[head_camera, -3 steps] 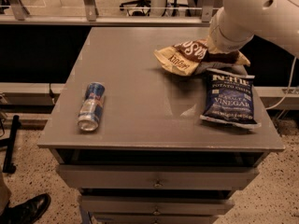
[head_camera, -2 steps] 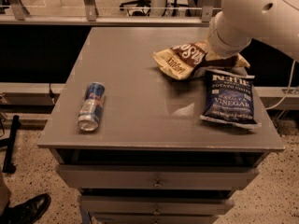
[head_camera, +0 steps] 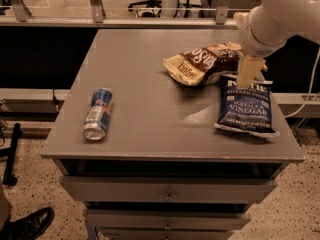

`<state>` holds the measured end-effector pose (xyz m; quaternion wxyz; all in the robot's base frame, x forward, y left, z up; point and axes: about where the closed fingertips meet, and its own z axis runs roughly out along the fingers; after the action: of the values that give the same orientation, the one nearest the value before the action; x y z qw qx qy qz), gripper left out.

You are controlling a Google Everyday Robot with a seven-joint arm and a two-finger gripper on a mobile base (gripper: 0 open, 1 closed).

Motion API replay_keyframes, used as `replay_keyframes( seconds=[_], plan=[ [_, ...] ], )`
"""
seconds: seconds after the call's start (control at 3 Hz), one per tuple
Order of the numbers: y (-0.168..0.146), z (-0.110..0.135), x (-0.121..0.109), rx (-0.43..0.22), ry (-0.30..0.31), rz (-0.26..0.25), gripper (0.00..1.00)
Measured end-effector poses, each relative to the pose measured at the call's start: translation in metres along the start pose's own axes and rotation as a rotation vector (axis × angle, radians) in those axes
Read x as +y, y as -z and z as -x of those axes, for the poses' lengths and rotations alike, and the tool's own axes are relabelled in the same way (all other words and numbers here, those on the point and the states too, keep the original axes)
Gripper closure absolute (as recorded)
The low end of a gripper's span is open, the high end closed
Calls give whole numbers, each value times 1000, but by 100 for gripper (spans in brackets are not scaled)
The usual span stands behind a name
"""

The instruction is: Move brown chip bag near blue chip bag

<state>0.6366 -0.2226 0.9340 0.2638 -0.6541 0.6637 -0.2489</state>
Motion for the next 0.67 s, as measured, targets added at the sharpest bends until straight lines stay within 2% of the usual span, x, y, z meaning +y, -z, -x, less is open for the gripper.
replay_keyframes(
  seconds=[0.33,0.67],
  plan=[
    [15,-46,-19,-59,-146,-34,0],
    [40,-96,-32,-145,-255,-65,0]
  ],
)
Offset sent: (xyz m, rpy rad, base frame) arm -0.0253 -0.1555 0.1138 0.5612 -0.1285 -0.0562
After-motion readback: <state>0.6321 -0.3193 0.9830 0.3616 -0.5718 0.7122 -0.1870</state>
